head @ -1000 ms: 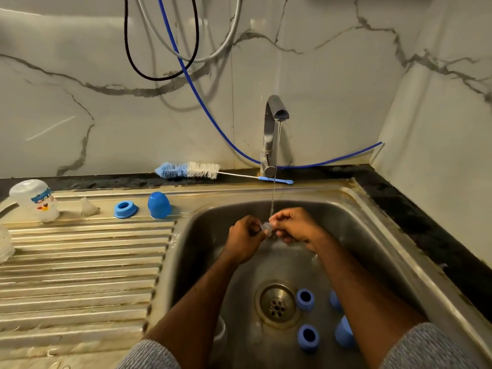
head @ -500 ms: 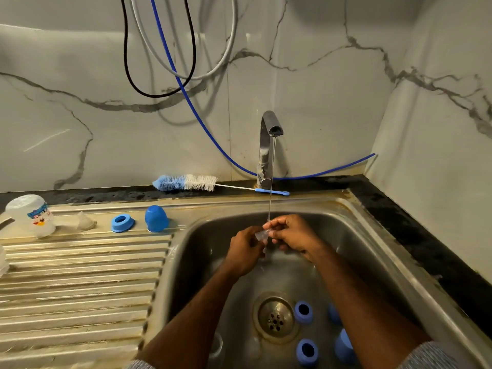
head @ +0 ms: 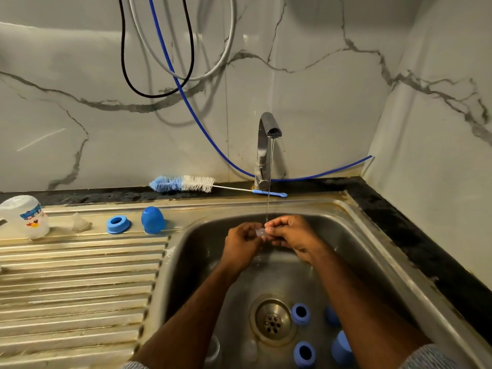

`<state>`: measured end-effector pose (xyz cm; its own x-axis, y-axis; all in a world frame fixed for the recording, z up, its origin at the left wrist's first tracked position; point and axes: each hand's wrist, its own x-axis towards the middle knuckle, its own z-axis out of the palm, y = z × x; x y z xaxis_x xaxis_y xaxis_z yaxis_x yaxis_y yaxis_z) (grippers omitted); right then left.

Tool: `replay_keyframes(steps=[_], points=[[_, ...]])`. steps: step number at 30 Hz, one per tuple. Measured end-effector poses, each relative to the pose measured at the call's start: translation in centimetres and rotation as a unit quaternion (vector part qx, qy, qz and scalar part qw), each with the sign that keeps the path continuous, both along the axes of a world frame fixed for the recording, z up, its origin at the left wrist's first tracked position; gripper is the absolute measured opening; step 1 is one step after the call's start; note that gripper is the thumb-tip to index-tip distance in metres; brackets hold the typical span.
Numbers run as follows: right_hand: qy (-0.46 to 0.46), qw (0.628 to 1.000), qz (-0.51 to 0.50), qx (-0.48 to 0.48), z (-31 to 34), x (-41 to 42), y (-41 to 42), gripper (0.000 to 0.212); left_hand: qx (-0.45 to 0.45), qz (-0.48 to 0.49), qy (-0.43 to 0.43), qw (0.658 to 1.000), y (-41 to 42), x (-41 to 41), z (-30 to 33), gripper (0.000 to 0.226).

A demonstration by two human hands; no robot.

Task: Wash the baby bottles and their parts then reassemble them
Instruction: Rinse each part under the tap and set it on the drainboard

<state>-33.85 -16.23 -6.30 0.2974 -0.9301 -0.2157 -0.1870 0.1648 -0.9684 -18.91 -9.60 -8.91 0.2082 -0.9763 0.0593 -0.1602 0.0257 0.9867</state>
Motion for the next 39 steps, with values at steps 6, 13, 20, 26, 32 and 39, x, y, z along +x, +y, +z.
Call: replay_keyframes(steps=[6,13,20,26,32,39], points=[[-0.045,0.999,-0.016,0.025,-0.1,0.0,0.1,0.013,0.013,-0.026,0.108,0.994,0.1,-0.2,0.1,0.025],[0.023,0.998,0.002,-0.061,-0.8,1.3,1.0,0.015,-0.022,-0.032,0.016,0.999,0.4,-0.4,-0.5,0.017],[-0.045,0.998,-0.019,-0.033,-0.5,1.1,0.6,0.006,-0.024,-0.039,0.084,0.995,0.4,-0.6,0.0,0.018],[-0.035,0.997,0.052,-0.041,-0.3,0.3,0.9,0.017,-0.016,-0.032,0.092,0.995,0.5,-0.6,-0.1,0.011],[-0.009,0.996,0.000,-0.092,-0.8,1.3,0.8,0.004,-0.010,-0.029,0.086,0.996,0.4,-0.4,0.1,0.008],[-0.047,0.995,0.072,-0.045,-0.7,0.4,0.5,0.018,0.031,-0.067,0.209,0.975,0.6,-0.5,0.7,0.023]])
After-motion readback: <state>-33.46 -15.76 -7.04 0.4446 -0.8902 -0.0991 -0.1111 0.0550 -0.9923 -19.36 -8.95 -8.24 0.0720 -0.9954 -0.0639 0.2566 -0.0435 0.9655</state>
